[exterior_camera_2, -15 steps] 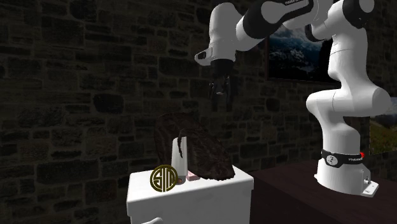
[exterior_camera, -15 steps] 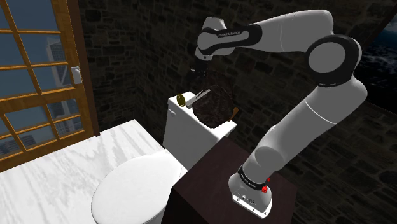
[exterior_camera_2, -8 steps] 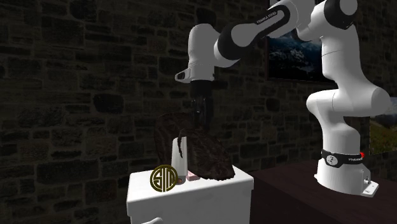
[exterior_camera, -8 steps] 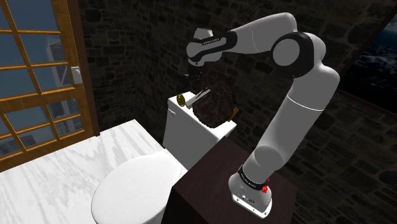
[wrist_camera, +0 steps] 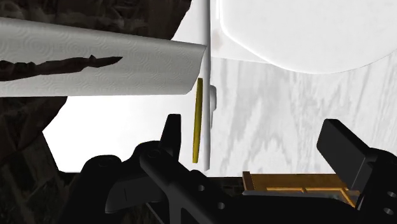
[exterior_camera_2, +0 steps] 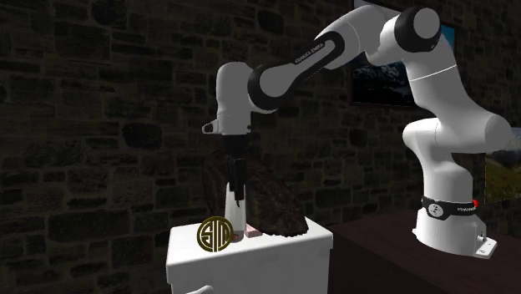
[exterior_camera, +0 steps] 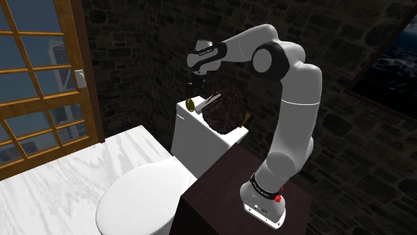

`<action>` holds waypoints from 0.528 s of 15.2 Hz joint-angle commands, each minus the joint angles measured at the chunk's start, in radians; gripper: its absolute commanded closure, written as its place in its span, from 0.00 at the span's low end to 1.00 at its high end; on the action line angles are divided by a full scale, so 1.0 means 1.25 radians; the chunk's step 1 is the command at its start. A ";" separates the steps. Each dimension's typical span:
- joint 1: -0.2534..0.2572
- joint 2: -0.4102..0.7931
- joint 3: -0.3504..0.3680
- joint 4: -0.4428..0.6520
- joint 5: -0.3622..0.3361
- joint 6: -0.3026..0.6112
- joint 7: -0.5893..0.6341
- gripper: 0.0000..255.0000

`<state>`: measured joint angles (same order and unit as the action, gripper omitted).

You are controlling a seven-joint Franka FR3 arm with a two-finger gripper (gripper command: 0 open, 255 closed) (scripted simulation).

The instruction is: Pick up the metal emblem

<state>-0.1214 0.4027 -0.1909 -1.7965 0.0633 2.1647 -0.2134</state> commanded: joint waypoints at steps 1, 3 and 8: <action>-0.011 0.070 0.000 0.065 0.008 -0.002 -0.001 0.00; -0.023 0.135 -0.001 0.132 0.013 -0.010 -0.002 0.00; -0.041 0.235 0.001 0.225 0.022 -0.012 -0.001 0.00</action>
<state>-0.1705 0.6831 -0.1906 -1.5267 0.0890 2.1476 -0.2143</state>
